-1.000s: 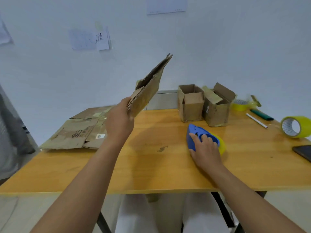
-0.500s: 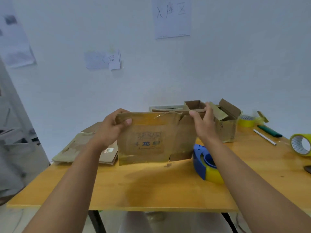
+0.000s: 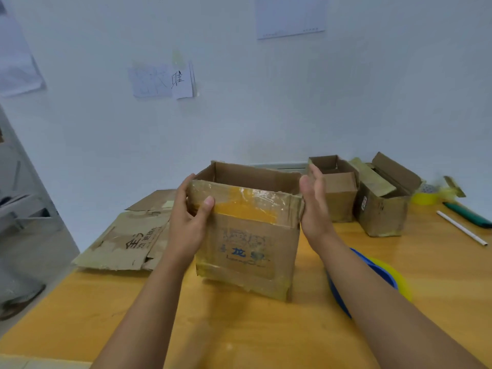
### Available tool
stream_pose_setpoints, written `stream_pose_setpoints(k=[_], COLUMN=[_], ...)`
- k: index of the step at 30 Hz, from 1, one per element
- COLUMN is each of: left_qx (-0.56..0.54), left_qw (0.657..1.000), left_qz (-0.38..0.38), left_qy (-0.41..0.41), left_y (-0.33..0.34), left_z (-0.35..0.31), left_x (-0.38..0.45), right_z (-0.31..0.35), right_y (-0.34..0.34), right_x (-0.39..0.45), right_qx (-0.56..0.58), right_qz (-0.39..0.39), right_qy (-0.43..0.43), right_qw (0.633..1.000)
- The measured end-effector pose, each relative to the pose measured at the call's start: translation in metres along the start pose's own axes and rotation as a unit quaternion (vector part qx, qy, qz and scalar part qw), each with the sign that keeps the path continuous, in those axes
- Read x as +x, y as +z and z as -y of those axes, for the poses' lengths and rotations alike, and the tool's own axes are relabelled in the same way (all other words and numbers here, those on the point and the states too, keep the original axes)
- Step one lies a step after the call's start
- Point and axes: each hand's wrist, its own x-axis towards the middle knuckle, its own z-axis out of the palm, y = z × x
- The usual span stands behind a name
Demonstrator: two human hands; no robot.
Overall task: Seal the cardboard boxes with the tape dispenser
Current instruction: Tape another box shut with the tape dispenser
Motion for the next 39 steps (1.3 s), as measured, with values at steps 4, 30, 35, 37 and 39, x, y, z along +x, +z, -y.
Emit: stream_pose_setpoints(k=[4,30,35,37,39], left_qx=[0.042,-0.014,-0.011,-0.01,-0.013], left_qw=[0.997,0.998,0.998,0.997,0.996], left_qz=[-0.054,-0.054,-0.069,-0.076,-0.082], left_qy=[0.021,-0.013,-0.002,0.002,0.009], left_y=[0.009,0.033,0.035,0.037,0.038], left_z=[0.014,0.059,0.056,0.052,0.051], left_x=[0.009,-0.02,-0.019,-0.018,-0.018], right_z=[-0.009,-0.037,-0.043,-0.046,-0.046], right_y=[0.006,0.011,0.008,0.007,0.006], right_x=[0.011,-0.008,-0.008,-0.009,-0.009], right_qx=[-0.041,-0.092,-0.068,-0.072,-0.072], right_qz=[-0.051,0.048,0.06,0.058,0.052], right_qy=[-0.013,-0.042,-0.02,-0.005,-0.001], right_qw=[0.998,0.994,0.996,0.996,0.996])
